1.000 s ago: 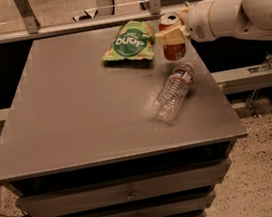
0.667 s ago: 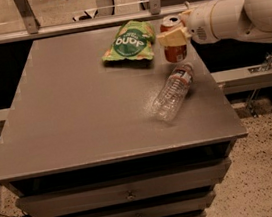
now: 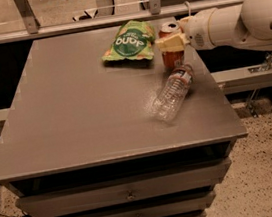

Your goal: Move coke can near water bottle

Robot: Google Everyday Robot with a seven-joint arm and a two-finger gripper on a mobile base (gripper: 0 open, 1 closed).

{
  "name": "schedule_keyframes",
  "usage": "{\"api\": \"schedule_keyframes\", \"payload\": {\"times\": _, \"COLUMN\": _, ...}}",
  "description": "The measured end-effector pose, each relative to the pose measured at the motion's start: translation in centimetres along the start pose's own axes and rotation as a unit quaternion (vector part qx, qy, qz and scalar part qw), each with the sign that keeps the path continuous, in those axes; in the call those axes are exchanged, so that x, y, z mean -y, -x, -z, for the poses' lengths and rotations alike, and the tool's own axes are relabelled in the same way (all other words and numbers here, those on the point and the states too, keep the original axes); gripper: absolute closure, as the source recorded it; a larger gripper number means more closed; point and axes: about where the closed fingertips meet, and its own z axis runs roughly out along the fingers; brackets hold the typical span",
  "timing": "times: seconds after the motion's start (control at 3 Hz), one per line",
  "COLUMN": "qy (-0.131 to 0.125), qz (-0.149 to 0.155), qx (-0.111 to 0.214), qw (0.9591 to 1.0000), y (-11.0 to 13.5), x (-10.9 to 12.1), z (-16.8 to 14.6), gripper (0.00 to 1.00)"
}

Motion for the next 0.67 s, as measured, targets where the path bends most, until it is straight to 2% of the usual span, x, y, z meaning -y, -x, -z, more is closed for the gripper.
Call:
{"api": "schedule_keyframes", "payload": {"times": 0.33, "qy": -0.002, "qz": -0.007, "qx": 0.002, "qw": 1.0, "y": -0.49, "x": -0.07, "z": -0.04, "gripper": 1.0}}
{"api": "schedule_keyframes", "payload": {"times": 0.67, "qy": -0.001, "qz": -0.013, "qx": 0.002, "qw": 0.9999, "y": -0.66, "x": -0.09, "z": -0.07, "gripper": 0.85}}
